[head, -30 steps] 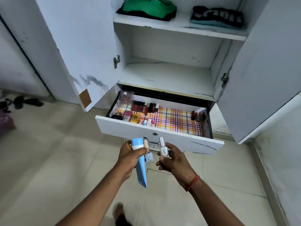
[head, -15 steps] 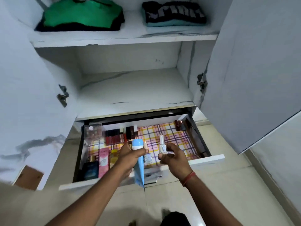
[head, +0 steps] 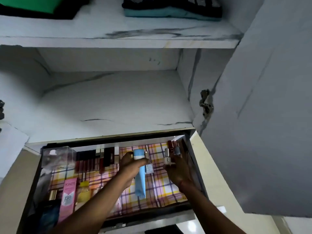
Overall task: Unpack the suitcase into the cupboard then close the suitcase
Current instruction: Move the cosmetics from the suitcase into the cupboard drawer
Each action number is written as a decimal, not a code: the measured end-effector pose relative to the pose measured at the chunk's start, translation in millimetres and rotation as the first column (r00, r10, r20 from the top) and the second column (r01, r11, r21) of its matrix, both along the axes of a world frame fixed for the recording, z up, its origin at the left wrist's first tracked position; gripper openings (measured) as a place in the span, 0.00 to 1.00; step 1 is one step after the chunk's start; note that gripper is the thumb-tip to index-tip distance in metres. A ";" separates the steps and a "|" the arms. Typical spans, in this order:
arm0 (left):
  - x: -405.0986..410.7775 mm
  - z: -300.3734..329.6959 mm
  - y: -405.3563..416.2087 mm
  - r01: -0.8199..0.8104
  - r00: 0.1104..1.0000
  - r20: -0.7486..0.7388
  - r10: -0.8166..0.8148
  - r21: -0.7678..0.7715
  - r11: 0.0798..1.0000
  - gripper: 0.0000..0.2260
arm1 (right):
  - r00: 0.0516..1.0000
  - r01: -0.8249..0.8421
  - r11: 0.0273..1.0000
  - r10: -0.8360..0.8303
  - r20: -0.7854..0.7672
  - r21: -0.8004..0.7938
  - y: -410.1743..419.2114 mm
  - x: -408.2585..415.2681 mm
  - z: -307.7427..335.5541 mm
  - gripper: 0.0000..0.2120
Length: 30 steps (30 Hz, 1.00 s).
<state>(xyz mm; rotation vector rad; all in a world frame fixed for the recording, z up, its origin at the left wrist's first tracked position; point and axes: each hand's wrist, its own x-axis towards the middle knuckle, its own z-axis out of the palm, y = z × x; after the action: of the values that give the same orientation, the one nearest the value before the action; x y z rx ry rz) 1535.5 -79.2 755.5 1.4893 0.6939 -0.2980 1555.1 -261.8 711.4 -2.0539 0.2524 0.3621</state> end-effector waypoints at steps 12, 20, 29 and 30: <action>31.7 -22.7 7.2 -0.011 0.995 -0.098 0.009 -0.018 1.000 0.17 | 0.867 -0.390 0.623 0.496 -0.043 -0.678 3.9 47.4 -44.8 0.16; 44.5 -32.5 17.9 0.000 0.992 -0.128 0.000 0.002 1.000 0.25 | 0.854 -0.251 0.559 0.512 0.091 -0.791 9.4 47.1 -49.5 0.25; 50.2 -34.5 9.8 0.045 0.993 -0.109 -0.052 -0.062 0.997 0.11 | 0.813 -0.255 0.469 0.577 0.075 -0.845 8.2 59.3 -50.3 0.25; 50.5 -35.0 10.3 0.044 0.993 -0.109 -0.050 -0.058 0.997 0.12 | 0.812 -0.250 0.463 0.578 0.076 -0.850 9.0 60.7 -48.6 0.25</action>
<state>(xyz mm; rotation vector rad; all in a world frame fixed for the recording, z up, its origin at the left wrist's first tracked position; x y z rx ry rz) 1586.1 -69.0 720.4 1.4461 0.7336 -0.4354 1615.8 -252.7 662.9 -3.0824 -0.4510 0.1484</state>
